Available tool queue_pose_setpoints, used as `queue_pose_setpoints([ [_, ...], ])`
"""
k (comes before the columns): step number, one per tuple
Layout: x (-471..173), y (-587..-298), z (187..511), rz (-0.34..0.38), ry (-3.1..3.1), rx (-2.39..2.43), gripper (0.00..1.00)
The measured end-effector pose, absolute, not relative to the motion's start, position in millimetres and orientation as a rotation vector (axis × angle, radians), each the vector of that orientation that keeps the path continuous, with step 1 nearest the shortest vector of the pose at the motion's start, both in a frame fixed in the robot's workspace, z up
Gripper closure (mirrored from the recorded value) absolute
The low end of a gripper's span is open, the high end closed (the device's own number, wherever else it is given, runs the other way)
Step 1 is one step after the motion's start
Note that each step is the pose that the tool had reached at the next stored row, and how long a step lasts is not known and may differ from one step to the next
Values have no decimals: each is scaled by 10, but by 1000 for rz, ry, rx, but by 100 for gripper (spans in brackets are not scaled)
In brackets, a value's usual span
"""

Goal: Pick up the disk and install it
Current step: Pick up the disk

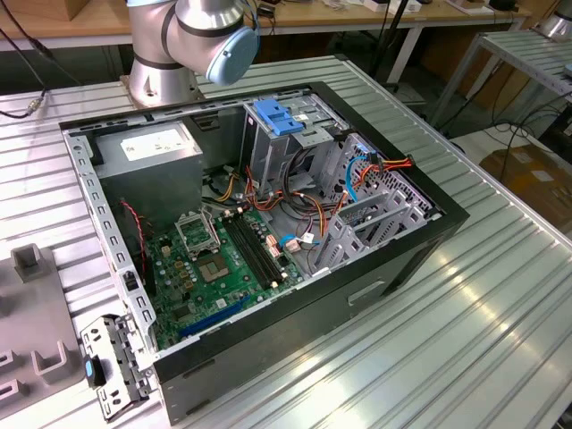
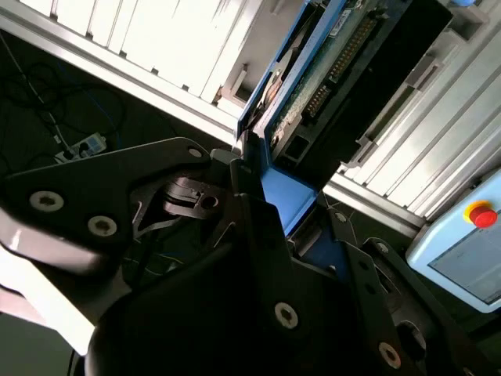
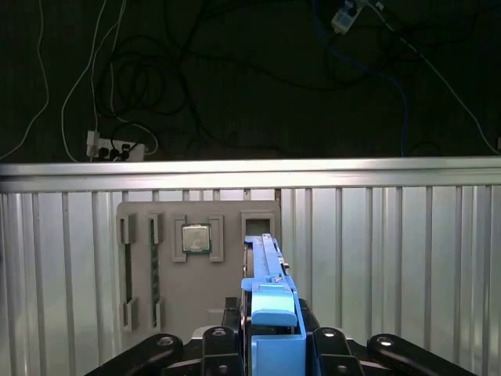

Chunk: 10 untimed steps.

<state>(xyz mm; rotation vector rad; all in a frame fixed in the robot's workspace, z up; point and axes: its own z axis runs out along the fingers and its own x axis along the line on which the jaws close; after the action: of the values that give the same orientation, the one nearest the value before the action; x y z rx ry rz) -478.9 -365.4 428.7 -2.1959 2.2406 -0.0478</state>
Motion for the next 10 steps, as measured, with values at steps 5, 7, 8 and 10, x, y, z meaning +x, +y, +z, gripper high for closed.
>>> queue_pose_setpoints([
  [5,-4789,-3654,4479,-48,2241,-2196,63],
  [7,-4789,-3654,4538,-48,2241,-2196,63],
  [8,-4789,-3654,4559,-48,2241,-2196,63],
  [10,-4789,-3654,4621,-48,2241,-2196,63],
])
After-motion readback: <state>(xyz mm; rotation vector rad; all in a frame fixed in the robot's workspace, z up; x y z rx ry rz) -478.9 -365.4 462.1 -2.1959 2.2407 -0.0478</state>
